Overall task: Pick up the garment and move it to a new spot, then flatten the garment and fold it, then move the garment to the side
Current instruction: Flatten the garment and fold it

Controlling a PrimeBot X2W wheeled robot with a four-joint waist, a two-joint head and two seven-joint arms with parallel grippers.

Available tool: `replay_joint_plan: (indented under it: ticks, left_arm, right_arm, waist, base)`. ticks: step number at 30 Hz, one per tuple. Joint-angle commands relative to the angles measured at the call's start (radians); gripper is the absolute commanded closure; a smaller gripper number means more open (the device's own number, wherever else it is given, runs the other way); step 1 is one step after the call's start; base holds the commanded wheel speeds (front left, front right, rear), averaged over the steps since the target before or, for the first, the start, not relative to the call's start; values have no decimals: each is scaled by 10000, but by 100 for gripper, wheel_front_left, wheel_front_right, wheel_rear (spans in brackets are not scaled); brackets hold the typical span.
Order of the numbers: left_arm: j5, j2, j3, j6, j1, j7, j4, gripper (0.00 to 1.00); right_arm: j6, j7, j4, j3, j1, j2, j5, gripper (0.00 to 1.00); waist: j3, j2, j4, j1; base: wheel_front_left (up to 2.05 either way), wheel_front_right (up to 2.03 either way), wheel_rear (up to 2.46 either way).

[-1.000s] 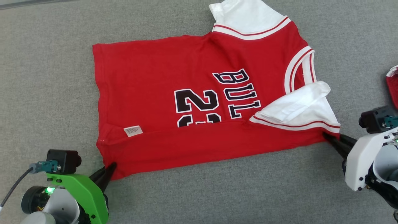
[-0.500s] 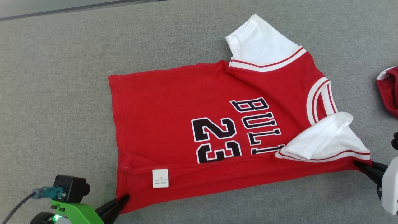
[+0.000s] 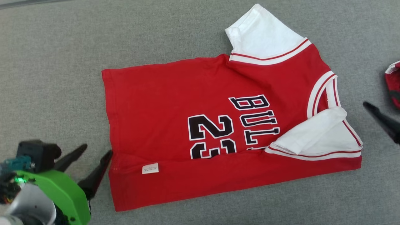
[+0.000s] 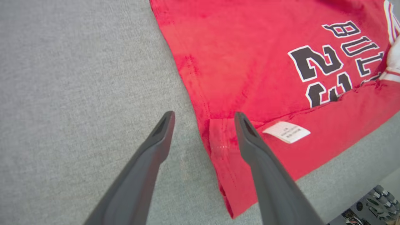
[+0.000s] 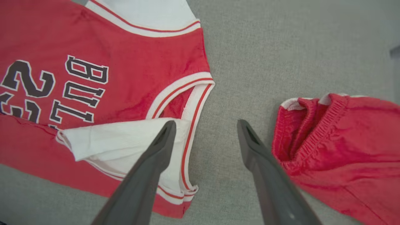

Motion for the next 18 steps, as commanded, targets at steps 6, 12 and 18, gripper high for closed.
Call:
replay_joint_plan:
  ticks: [6,12,18]
  left_arm:
    - [410,-1101,-462,-683,-3591,932,1602,0]
    - [903,-2350,-1372,-1494,-6150,1533,3729,0]
    - [1128,-3168,-1981,-2167,-7511,1828,5162,0]
  right_arm:
    - [1,420,1195,1785,-4210,339,-1006,0]
    - [1,306,3832,3620,-7429,1218,-2314,0]
    - [-1,-223,6046,4407,-9006,1747,-2723,0]
  waist:
    - [1546,0,706,0]
    - [2128,0,1380,0]
    - [2185,0,1775,0]
  base:
    - [0,0,0]
    - [0,0,0]
    - [0,0,0]
